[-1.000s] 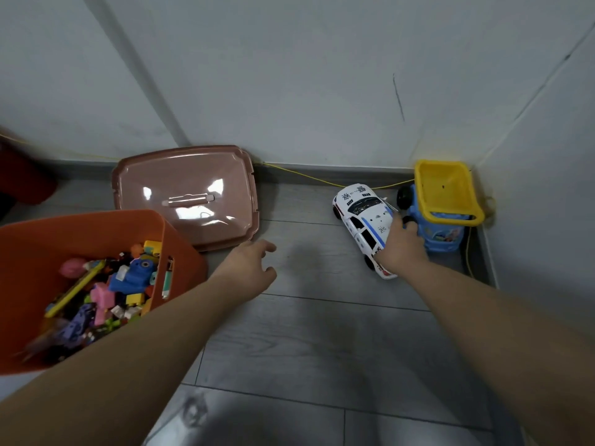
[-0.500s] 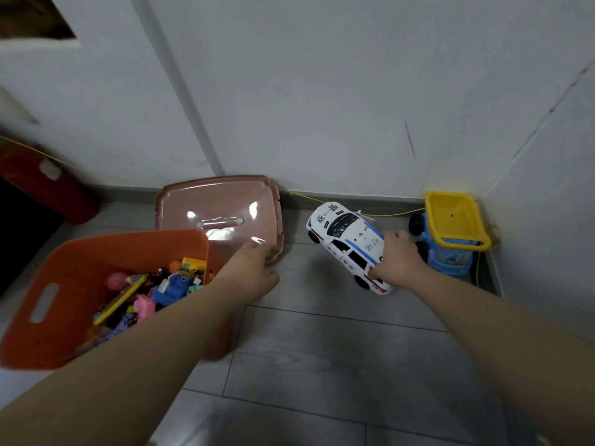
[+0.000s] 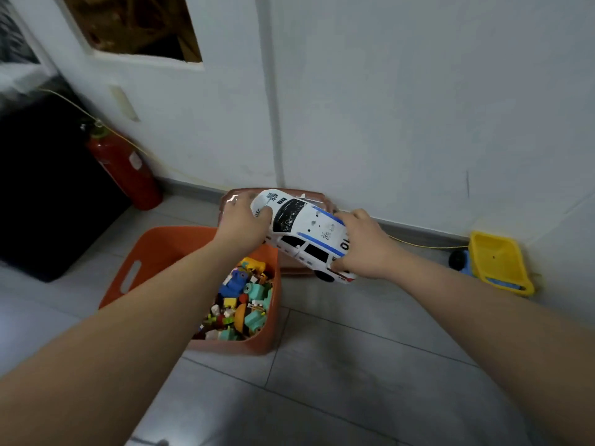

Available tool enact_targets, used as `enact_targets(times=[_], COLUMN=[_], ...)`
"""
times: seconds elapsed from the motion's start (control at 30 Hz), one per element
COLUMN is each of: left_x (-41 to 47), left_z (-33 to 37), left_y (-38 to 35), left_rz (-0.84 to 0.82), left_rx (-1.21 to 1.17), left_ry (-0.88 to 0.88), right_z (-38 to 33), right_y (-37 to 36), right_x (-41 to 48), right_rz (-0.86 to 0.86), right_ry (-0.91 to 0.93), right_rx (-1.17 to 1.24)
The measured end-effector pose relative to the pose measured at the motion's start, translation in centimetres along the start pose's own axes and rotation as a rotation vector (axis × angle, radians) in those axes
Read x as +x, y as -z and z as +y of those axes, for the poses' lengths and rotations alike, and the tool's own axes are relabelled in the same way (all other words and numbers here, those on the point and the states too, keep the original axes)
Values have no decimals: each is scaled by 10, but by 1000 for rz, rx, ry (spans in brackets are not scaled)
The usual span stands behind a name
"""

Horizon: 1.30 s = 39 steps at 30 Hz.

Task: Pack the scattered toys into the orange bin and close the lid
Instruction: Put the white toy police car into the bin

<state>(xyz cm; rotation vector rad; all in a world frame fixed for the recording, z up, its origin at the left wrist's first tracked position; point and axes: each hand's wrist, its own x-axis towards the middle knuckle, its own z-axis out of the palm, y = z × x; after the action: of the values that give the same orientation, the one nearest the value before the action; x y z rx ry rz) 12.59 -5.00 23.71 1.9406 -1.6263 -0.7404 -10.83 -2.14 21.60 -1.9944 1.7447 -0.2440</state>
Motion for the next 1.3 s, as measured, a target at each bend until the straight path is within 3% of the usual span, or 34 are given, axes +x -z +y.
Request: enact_targets(times=[0.27, 0.4, 0.6, 0.7, 0.9, 1.03, 1.17, 1.3], left_x=[26, 28, 24, 20, 15, 13, 16, 13], left_z=[-76, -124, -174, -190, -208, -207, -207, -207], left_y=[85, 108, 120, 120, 111, 105, 99, 93], left_rz=[89, 72, -176, -315, -517, -603, -581, -661], left_rx=[-3, 19, 188, 154, 160, 206, 221, 318], left_ry=[185, 299, 414, 477, 669, 631, 480, 423], right_z=[-110, -151, -170, -171, -158, -149, -161, -175], right_y=[-22, -49, -92, -116, -147, -168, -183, -199], right_x=[45, 64, 78, 79, 86, 87, 80, 71], right_rz=[-97, -254, -548, -659, -897, -907, -800, -678], right_ry=[199, 224, -28, -161, -369, -386, -119, 25], right_rx=[-64, 29, 362, 516, 519, 406, 138, 101])
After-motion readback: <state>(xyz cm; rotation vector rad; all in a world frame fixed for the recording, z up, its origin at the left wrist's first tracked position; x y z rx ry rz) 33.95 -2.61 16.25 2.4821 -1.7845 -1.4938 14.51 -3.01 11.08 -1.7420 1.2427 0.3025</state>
